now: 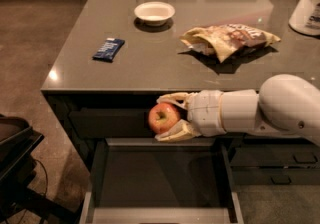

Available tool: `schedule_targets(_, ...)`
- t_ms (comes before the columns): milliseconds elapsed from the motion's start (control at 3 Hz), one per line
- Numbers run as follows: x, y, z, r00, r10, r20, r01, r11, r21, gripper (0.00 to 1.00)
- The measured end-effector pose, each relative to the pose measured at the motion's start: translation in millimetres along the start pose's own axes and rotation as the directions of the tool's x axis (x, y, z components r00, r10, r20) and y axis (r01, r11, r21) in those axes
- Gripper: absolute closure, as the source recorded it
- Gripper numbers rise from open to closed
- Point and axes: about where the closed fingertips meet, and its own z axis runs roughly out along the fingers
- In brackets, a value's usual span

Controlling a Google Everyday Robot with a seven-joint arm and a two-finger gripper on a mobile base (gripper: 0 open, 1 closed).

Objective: Pick apple from middle drawer and place on counter

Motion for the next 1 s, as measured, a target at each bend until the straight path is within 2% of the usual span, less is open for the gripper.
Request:
schedule_targets(333,-14.9,-15.1,-0.2,0.999,-0.045,0.019,0.045,0.9990,-0.005,1.00)
schedule_targets(667,-34.9,-52.3,-1.4,0.990,-0.138,0.017,0.138,0.9899,-0.030,1.00)
schedule_targets(1000,-45.4,-100.7,13.2,0.979,-0.201,0.045,0.204,0.9759,-0.077,1.00)
